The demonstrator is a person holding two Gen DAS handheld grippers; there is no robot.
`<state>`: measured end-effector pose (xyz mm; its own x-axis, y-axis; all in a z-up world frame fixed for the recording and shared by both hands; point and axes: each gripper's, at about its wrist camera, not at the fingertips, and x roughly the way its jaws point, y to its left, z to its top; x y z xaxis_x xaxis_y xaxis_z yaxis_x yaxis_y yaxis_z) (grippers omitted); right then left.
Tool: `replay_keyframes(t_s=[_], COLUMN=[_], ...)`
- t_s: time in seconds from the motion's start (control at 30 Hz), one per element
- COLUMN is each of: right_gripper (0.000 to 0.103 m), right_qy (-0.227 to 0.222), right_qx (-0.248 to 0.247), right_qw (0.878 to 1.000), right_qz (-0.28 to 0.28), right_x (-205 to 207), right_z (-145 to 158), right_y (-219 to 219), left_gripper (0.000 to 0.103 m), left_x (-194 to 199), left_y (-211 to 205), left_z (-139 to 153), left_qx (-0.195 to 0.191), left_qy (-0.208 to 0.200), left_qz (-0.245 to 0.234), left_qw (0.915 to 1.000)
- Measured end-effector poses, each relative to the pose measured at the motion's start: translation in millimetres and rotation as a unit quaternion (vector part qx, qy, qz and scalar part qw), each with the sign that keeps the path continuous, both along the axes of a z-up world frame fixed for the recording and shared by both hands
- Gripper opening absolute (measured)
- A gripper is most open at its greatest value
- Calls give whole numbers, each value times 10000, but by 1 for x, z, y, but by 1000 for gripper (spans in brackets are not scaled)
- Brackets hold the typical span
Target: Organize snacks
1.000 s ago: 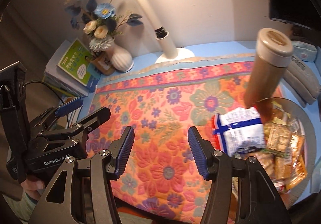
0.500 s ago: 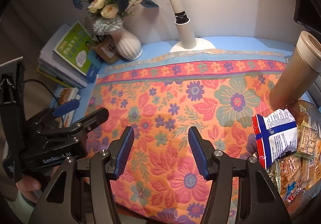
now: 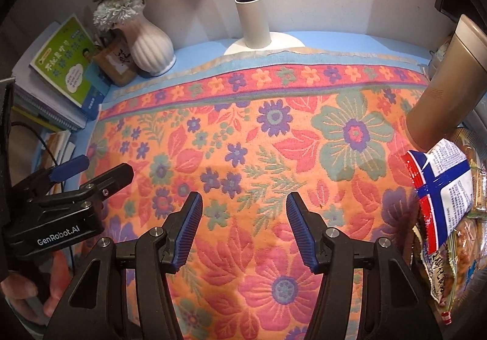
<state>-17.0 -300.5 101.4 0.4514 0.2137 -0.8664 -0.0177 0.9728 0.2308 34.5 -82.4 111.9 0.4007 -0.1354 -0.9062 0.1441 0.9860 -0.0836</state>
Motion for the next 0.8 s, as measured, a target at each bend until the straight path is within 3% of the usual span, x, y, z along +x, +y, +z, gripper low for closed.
replay_keyframes(t_s=[0.47, 0.6, 0.8], right_gripper=[61, 71, 71], right_qy=[78, 54, 54], right_qx=[-84, -70, -126], right_qw=[9997, 9996, 9995], right_qz=[-226, -274, -282], right_x=[8, 6, 5], right_z=[-3, 3, 7], right_y=[7, 9, 9], left_gripper=[93, 93, 93], left_x=[10, 8, 5], left_y=[12, 10, 8], left_z=[-8, -3, -2], left_qx=[-29, 3, -38], left_qy=[75, 23, 59], left_qz=[4, -45, -42], left_qw=[10000, 10000, 10000])
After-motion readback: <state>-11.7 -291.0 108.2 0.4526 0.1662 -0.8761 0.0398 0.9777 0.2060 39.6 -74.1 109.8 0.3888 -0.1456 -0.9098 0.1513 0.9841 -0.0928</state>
